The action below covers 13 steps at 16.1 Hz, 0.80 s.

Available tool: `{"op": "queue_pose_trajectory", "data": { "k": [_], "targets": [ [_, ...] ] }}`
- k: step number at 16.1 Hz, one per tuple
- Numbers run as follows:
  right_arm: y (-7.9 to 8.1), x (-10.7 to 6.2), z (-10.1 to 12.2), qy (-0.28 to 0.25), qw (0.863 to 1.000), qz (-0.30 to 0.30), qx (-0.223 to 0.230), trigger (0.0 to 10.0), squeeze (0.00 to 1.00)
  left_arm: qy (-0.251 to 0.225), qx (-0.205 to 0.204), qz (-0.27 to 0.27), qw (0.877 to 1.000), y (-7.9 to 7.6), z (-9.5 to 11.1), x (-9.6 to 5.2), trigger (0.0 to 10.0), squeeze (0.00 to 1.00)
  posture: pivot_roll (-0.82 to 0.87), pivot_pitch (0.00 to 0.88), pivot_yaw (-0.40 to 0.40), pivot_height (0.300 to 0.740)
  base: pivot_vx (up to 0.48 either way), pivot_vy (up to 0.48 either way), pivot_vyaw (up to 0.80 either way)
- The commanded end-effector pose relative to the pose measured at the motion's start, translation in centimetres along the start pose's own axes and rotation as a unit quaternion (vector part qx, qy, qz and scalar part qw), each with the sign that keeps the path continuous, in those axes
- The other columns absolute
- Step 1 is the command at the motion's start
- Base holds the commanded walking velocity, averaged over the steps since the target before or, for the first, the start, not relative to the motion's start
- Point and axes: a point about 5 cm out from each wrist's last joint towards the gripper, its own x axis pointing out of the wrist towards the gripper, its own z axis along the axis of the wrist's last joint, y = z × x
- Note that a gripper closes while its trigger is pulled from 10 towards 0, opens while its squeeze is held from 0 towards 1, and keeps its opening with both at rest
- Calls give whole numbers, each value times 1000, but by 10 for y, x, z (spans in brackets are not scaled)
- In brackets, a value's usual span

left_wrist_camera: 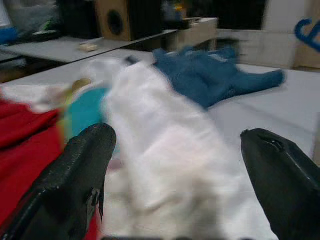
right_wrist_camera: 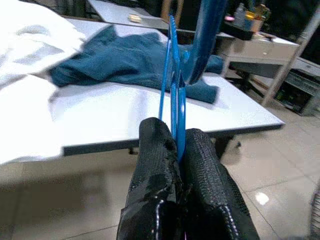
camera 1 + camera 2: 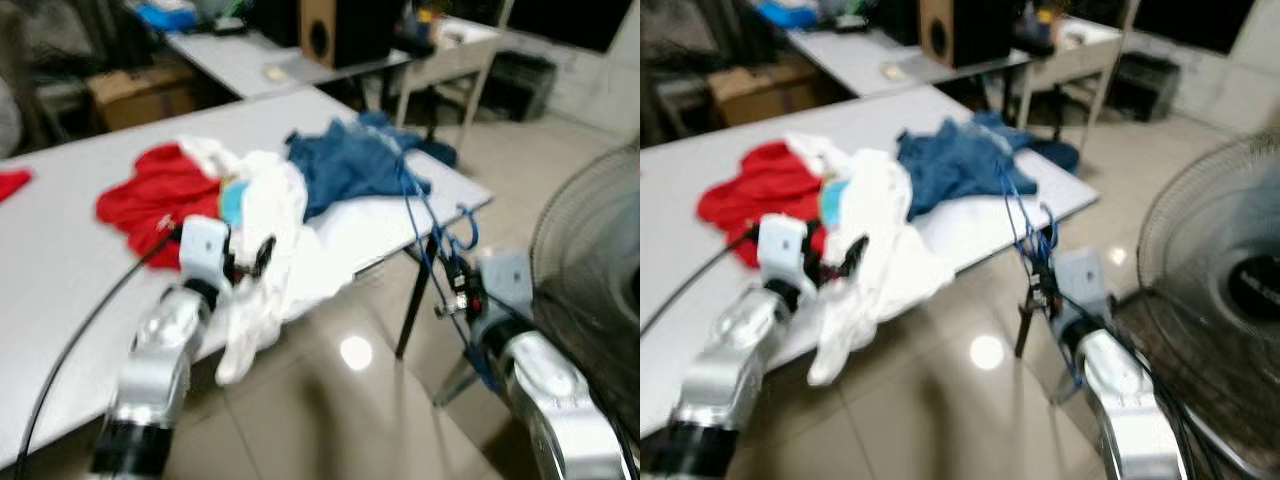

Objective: Hang hanger

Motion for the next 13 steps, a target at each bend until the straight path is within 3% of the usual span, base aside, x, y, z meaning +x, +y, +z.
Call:
{"op": "queue_pose_trajectory", "data": {
  "k": [1, 2, 4, 6, 7, 8, 9, 13],
  "targets": [
    [-5, -1, -1, 5, 1000, -6, 3, 10000, 0, 11, 10, -29, 999, -9, -3, 1, 10000, 0, -165, 0, 19, 740, 0, 0, 0],
    [-5, 0, -1, 4, 1000, -3, 3, 10000, 0, 30, 11, -41, 999, -7, -8, -1, 10000, 0, -166, 0, 22, 740, 0, 0, 0],
    [-3, -1, -2, 4, 1000, 0, 4, 10000, 0, 72, -38, -54, 995, -6, -18, -6, 10000, 0, -167, 0, 24, 740, 0, 0, 0],
    [-3, -2, -3, 5, 1000, 1, 4, 10000, 0, 102, -51, -52, 992, -4, -25, -8, 10000, 0, -167, 0, 26, 740, 0, 0, 0],
    [-3, -2, -3, 6, 1000, 1, 4, 10000, 0, 116, -51, -36, 991, -1, -29, -8, 6588, 0, -168, 0, 27, 740, 0, 0, 0],
    [-3, -2, -3, 6, 1000, 1, 4, 10000, 0, 119, -51, -29, 991, -1, -30, -7, 5490, 0, -168, 0, 27, 740, 0, 0, 0],
    [-2, -2, -3, 5, 1000, 2, 4, 10000, 0, 114, -79, -20, 990, -1, -28, -3, 2902, 0, -169, 0, 28, 740, 0, 0, 0],
    [-1, -2, -3, 5, 1000, 4, 3, 10000, 0, 99, -121, -24, 987, -7, -22, 6, 1922, 0, -170, 0, 31, 740, 0, 0, 0]
  ]
}}
